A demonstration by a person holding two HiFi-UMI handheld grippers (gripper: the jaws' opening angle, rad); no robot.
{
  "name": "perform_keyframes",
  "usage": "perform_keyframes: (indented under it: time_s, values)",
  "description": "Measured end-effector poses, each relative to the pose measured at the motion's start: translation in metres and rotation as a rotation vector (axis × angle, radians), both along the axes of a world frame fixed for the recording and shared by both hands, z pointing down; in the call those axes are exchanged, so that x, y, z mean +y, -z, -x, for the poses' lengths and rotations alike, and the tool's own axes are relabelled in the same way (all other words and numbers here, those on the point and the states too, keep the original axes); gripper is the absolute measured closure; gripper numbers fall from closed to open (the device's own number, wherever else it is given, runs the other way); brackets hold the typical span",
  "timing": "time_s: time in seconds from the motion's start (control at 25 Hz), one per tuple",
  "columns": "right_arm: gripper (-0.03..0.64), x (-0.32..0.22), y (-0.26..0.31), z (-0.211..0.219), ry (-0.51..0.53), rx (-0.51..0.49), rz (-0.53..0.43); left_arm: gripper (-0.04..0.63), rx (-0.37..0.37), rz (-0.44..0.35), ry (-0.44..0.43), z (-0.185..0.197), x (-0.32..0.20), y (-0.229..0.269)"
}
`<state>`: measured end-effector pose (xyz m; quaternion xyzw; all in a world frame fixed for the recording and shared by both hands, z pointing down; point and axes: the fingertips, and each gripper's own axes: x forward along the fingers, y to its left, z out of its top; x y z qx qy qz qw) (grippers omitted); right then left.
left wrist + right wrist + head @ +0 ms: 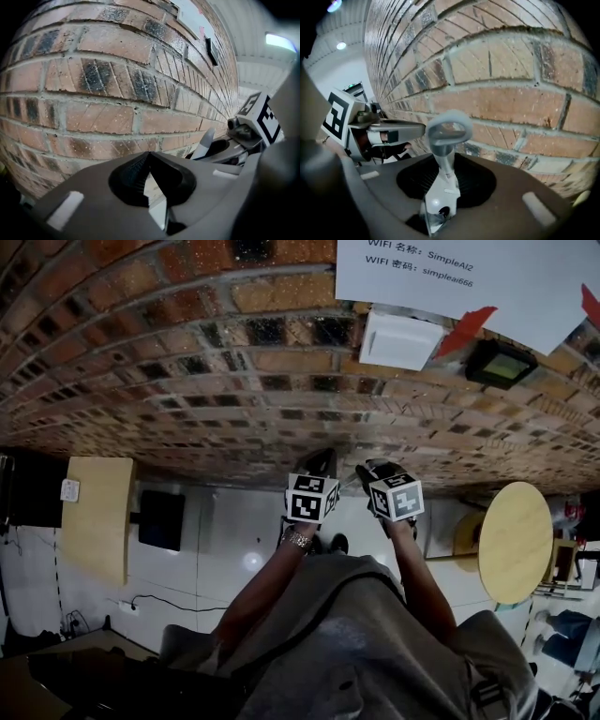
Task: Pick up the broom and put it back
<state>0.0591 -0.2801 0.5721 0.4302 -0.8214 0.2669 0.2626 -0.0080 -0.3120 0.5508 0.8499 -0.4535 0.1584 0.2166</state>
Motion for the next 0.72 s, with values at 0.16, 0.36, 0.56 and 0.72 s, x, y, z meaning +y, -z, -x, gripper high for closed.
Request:
perform_keyframes:
  time_s: [0.16,0.36,0.56,0.72]
  values:
    - [0.515,0.001,0.008,0.008,0.025,-0.033,-0.01,0.623,-0.004,0.006,0.008,-0.002,-0.003,0.003]
    - [0.515,0.0,0.008,0.024,0.077,-0.034,-0.012,0.623,-0.01,0.004,0.022,0.002,-0.003,0.004]
    - [0.514,0.005,0.003,0.031,0.12,-0.02,-0.001,0.623,-0.005,0.001,0.05,0.006,-0.002,0.004]
    - [0.514,0.008,0.0,0.035,0.139,-0.01,0.01,0.621,-0.017,0.013,0.057,0.012,0.001,0.0]
